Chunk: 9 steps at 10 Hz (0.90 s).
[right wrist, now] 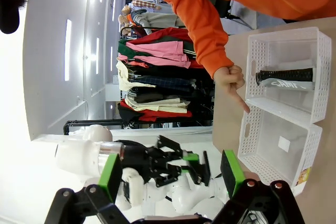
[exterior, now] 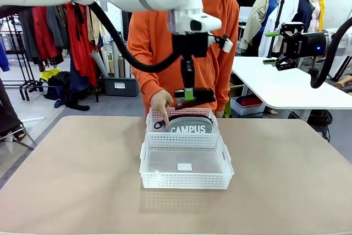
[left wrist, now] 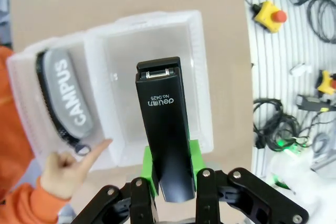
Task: Distribute items into two baskets.
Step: Place the picked Stapler into the Organizing basket as instructed by the person.
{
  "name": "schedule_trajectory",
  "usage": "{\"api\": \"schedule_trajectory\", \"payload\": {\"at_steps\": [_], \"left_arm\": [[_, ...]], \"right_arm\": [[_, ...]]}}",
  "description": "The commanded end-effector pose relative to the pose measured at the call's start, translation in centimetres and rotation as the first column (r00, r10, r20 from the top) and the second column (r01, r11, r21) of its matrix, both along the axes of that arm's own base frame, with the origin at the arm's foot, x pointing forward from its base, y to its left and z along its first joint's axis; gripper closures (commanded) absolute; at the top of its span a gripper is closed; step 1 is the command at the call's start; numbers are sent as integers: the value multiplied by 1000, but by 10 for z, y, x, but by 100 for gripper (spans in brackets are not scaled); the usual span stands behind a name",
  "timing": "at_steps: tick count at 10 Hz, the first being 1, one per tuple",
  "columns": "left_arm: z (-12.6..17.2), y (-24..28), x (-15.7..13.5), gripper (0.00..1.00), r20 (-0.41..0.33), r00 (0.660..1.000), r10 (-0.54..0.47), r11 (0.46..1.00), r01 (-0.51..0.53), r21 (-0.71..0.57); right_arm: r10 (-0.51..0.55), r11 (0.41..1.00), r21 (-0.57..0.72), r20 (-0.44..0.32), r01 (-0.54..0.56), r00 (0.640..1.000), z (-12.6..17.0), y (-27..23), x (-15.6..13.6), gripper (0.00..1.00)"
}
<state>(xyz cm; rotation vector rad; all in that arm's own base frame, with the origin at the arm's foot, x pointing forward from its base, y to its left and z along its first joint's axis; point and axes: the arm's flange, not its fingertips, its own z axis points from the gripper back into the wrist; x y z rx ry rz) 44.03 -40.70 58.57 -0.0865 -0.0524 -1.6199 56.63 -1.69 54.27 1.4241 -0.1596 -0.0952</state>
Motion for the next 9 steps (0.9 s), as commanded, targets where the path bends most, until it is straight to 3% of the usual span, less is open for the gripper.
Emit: {"api": "schedule_trajectory", "payload": {"at_steps": [1,4,6,7,8,9], "left_arm": [[-23,-15,-6,100,15,998,-67,997,66,50],[-83,-37,-15,100,40,990,-135,984,130,121],[-112,-38,-2,100,133,977,-164,982,149,118],[-118,-38,5,100,129,984,-121,989,108,106],[-104,-33,8,100,115,992,-61,995,51,89],[-116,-48,4,100,92,985,-146,984,135,119]], "right_arm": [[-2,1000,5,5,2,1000,3,0,0,0],[-2,1000,5,5,2,1000,3,0,0,0],[-2,1000,5,5,2,1000,3,0,0,0],[-2,1000,5,5,2,1000,3,0,0,0],[-2,1000,5,5,2,1000,3,0,0,0],[-2,1000,5,5,2,1000,3,0,0,0]]}}
